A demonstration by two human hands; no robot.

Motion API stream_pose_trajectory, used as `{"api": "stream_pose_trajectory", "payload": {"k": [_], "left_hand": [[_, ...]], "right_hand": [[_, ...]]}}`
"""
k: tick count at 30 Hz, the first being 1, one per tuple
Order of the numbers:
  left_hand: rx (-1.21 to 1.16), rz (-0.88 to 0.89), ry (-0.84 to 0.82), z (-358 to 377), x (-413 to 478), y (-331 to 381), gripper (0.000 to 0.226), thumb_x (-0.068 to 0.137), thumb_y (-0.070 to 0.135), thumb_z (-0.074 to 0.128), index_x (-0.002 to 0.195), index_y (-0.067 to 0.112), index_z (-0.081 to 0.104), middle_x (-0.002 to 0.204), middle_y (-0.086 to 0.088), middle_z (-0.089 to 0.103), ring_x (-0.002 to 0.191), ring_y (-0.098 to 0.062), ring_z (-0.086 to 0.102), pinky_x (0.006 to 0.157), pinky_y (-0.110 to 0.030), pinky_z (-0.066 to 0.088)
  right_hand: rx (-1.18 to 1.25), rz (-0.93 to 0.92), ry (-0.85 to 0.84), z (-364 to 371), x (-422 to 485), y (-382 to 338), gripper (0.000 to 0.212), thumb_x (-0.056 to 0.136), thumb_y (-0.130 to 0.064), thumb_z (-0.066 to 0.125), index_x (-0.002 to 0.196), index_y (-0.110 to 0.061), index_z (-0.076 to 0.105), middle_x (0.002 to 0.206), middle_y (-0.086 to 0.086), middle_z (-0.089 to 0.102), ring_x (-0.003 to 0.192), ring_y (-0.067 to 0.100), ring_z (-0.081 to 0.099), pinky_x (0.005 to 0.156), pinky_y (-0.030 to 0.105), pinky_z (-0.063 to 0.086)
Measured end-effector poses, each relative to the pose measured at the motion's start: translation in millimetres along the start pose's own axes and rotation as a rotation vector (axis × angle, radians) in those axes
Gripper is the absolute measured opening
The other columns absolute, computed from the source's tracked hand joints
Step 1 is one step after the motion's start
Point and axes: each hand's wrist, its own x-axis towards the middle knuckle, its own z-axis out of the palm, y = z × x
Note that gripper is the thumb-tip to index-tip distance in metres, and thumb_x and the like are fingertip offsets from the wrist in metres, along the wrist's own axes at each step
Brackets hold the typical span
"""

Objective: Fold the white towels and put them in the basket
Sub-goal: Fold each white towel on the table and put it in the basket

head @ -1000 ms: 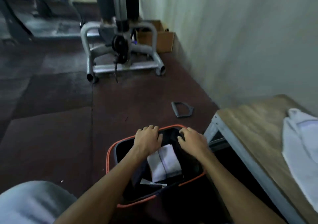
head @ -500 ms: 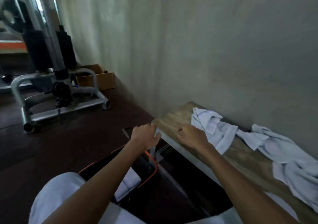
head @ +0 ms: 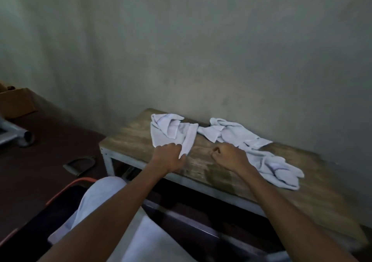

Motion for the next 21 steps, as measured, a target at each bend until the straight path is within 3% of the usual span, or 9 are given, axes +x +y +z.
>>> {"api": "stream_pose_trajectory", "payload": {"k": [3,6,11,15,18,21], "left_hand": [[0.013,0.072,-0.047,14,9,27,0.042,0.091,0.044,0.038,0.115,0.013,0.054,0.118,-0.008,0.059,0.106,-0.03,0.057,0.084,-0.039,0.042],[0.011,0.135,-0.063,29,20,46,0.042,0.09,0.044,0.039,0.113,0.014,0.056,0.118,-0.009,0.059,0.106,-0.029,0.058,0.082,-0.037,0.042],[-0.012,0.118,-0.115,55,33,51,0.038,0.089,0.041,0.04,0.109,0.013,0.056,0.116,-0.011,0.061,0.106,-0.03,0.058,0.083,-0.036,0.04],[0.036,0.07,-0.085,71,42,31,0.034,0.089,0.038,0.042,0.102,0.011,0.058,0.108,-0.009,0.062,0.099,-0.03,0.06,0.076,-0.035,0.038],[0.081,0.015,-0.069,84,49,10,0.035,0.09,0.041,0.044,0.105,0.012,0.057,0.108,-0.008,0.059,0.102,-0.028,0.057,0.082,-0.037,0.04],[0.065,-0.013,-0.026,99,55,-8,0.035,0.088,0.04,0.05,0.108,0.012,0.059,0.108,-0.007,0.058,0.104,-0.027,0.054,0.083,-0.036,0.042]], "right_hand": [[0.004,0.105,-0.032,3,-15,27,0.038,0.077,-0.045,0.036,0.086,-0.019,0.062,0.094,0.005,0.066,0.091,0.027,0.063,0.073,0.034,0.051],[-0.009,0.188,-0.065,11,-30,53,0.033,0.082,-0.038,0.043,0.104,-0.022,0.061,0.108,0.003,0.065,0.099,0.026,0.061,0.081,0.036,0.051],[-0.009,0.225,-0.078,36,-35,78,0.022,0.082,-0.036,0.043,0.091,-0.024,0.06,0.097,0.001,0.067,0.089,0.024,0.062,0.065,0.03,0.044],[0.005,0.13,-0.073,61,-6,70,0.026,0.082,-0.038,0.043,0.079,-0.02,0.063,0.089,0.006,0.068,0.084,0.027,0.064,0.062,0.03,0.043],[0.039,0.06,-0.099,85,21,53,0.027,0.086,-0.038,0.045,0.099,-0.026,0.066,0.102,0.005,0.068,0.095,0.028,0.063,0.074,0.032,0.047],[0.085,-0.017,-0.093,105,48,36,0.023,0.087,-0.033,0.05,0.102,-0.028,0.065,0.106,0.004,0.069,0.099,0.027,0.062,0.08,0.034,0.049]]}}
